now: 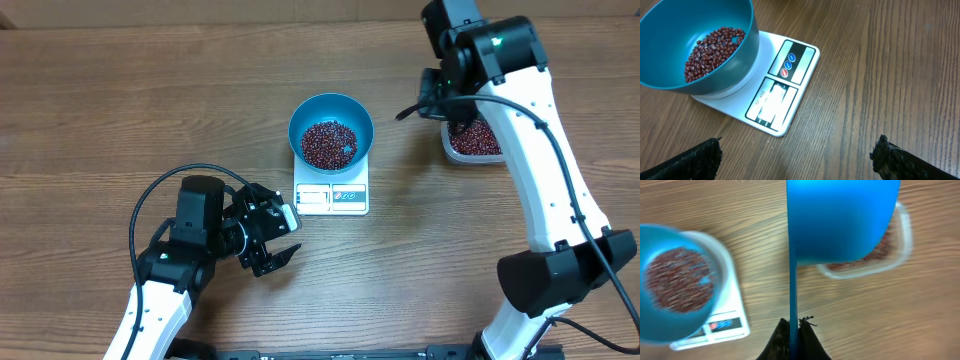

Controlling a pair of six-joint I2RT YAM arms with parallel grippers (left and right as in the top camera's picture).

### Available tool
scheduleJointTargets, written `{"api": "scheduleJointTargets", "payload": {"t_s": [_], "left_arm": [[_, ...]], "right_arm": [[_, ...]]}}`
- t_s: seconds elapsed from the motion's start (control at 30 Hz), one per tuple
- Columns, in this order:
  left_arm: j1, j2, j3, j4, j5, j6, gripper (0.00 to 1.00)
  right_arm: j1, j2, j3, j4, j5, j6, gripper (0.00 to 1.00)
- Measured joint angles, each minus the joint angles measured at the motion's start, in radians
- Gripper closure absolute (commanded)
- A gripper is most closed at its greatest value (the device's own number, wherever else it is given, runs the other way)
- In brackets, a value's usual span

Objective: Scoop item into bowl and weigh 150g on scale
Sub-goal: 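Move the empty scoop back right toward the bean tub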

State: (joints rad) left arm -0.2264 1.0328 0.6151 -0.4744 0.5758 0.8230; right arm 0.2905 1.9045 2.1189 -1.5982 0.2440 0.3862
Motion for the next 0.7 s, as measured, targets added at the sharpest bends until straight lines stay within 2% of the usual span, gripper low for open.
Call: {"api": "scheduleJointTargets", "payload": {"t_s": [0.3,0.7], "left_arm": [[0.0,0.0,0.0,0.0,0.0,0.0,0.01],[0.0,0.0,0.0,0.0,0.0,0.0,0.01]], "right_arm": [[-0.053,0.0,-0.013,-0.043,0.145,0.037,0.96],[-0.113,-0.004,-0.278,0.01,0.18,0.088,0.96]]}}
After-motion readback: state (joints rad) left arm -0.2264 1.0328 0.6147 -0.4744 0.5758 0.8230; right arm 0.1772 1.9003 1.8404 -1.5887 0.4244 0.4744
